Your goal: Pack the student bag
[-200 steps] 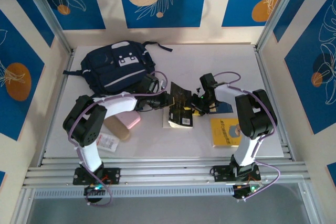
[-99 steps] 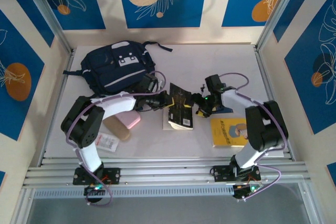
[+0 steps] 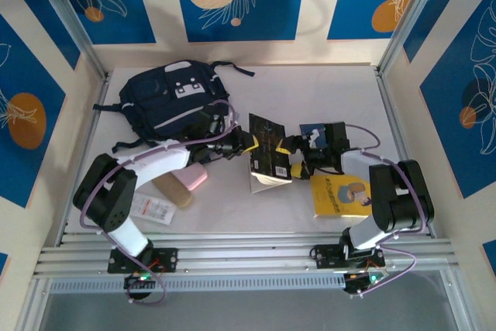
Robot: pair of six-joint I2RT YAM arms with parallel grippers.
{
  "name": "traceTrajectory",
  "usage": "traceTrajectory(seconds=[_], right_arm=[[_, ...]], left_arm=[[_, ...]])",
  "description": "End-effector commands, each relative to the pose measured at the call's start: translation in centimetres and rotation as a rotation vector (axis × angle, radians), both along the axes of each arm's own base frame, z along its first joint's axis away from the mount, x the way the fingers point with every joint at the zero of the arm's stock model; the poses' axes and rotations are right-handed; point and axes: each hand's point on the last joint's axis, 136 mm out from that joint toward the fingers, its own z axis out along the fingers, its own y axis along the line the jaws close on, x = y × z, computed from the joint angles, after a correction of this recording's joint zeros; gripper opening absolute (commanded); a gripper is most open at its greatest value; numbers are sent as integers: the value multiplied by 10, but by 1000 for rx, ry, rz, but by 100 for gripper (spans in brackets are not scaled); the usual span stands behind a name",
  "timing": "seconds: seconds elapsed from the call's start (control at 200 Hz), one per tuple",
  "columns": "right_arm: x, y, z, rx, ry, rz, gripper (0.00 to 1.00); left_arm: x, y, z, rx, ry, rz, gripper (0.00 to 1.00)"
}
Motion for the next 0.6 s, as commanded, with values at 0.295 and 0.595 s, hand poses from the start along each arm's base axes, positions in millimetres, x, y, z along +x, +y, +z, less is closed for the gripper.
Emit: traceTrajectory(seconds=[0.295,0.595], right_arm=[[-2,23,54,147,-182,66,43],[-11,17,77,97,-275,67,0]], left_arm=[[-8,0,9,-56,-23,-31,0],[-20,25,-2,72,-20,-38,70]])
